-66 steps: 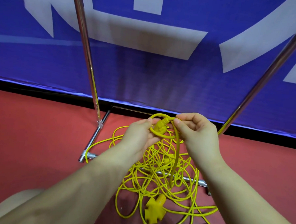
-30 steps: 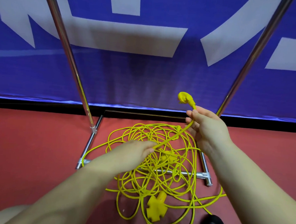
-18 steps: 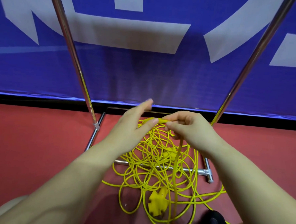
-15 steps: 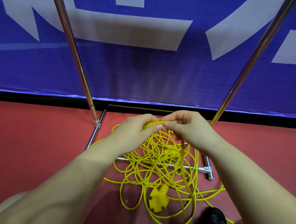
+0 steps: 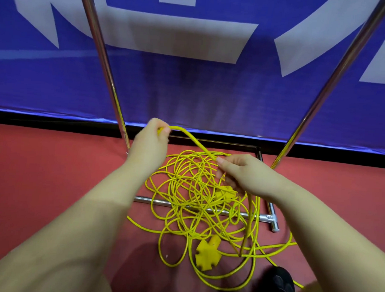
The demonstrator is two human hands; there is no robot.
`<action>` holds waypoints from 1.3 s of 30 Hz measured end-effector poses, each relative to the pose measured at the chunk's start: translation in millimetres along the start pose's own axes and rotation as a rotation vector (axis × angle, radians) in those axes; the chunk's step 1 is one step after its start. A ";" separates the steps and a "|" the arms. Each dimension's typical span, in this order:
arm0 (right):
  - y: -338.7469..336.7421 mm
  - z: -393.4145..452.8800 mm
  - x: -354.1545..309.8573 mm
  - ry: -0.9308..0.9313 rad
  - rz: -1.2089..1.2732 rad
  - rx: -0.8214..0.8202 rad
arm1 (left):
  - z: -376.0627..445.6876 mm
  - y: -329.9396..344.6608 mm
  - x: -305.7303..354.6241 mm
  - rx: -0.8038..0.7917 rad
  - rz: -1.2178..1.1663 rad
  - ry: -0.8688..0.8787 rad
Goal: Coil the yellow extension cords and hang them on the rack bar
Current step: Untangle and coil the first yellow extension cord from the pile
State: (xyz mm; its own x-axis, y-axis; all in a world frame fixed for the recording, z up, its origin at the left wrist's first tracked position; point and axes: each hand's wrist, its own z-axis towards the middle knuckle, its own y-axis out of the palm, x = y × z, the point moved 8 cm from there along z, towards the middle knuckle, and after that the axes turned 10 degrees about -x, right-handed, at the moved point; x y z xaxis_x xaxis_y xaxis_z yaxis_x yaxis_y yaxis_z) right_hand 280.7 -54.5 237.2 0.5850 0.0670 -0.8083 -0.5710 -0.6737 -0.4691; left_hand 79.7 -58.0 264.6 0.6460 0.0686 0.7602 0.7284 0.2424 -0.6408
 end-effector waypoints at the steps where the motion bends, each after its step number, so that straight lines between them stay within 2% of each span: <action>1: -3.3 -1.1 3.2 0.020 -0.065 0.009 | 2.8 -5.5 -10.7 0.019 0.003 -0.049; 5: -17.5 -5.4 19.4 0.113 -0.344 0.045 | 6.6 -5.0 -30.6 -0.052 -0.032 -0.128; 10: -38.5 -10.9 21.9 0.078 -0.416 0.248 | -10.5 24.9 -12.3 -0.428 -0.356 -0.186; 14: -43.6 -15.1 12.9 0.006 -0.413 0.355 | -37.2 52.1 -2.4 -0.686 -0.761 -0.420; 16: -49.1 -19.1 6.8 -0.027 -0.411 0.444 | -43.5 58.2 7.0 -0.751 -0.828 -0.427; 18: -51.5 -20.4 5.6 -0.021 -0.385 0.470 | -39.2 54.3 15.1 -0.696 -0.947 -0.389; 19: -48.8 -19.2 6.4 -0.002 -0.369 0.429 | -35.0 49.4 17.9 -0.643 -1.017 -0.362; 24: 8.4 -5.8 34.1 0.244 -0.527 -0.153 | -12.9 21.1 3.1 -0.302 -1.276 -0.296; 27: 29.0 -5.8 54.0 0.343 -0.611 -0.326 | -4.0 2.9 -13.3 -0.134 -1.299 -0.283; 29: 24.8 -1.7 60.1 0.358 -0.625 -0.289 | -0.6 -5.4 -21.7 -0.069 -1.253 -0.284; 30: 16.9 0.5 59.9 0.354 -0.610 -0.214 | 0.5 -8.0 -25.3 -0.054 -1.181 -0.279; 32: -4.0 2.3 51.9 0.295 -0.493 0.009 | 3.0 -9.0 -30.8 -0.059 -0.969 -0.260; 35: -32.2 -6.4 28.8 0.158 -0.378 0.320 | 4.4 -3.4 -38.2 -0.148 -0.541 -0.276; 37: -39.5 -12.9 16.9 0.137 -0.435 0.397 | 5.3 1.5 -40.3 -0.225 -0.202 -0.258; 39: -36.6 -16.9 9.4 0.176 -0.531 0.366 | 5.9 3.2 -43.6 -0.228 -0.076 -0.257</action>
State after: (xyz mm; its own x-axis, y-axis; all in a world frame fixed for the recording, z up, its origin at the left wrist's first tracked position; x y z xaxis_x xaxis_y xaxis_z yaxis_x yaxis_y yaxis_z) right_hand 316.8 -41.6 252.8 0.9082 0.1785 -0.3785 -0.3200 -0.2867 -0.9030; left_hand 52.5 -54.5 230.0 0.5304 0.3067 0.7903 0.8234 0.0354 -0.5663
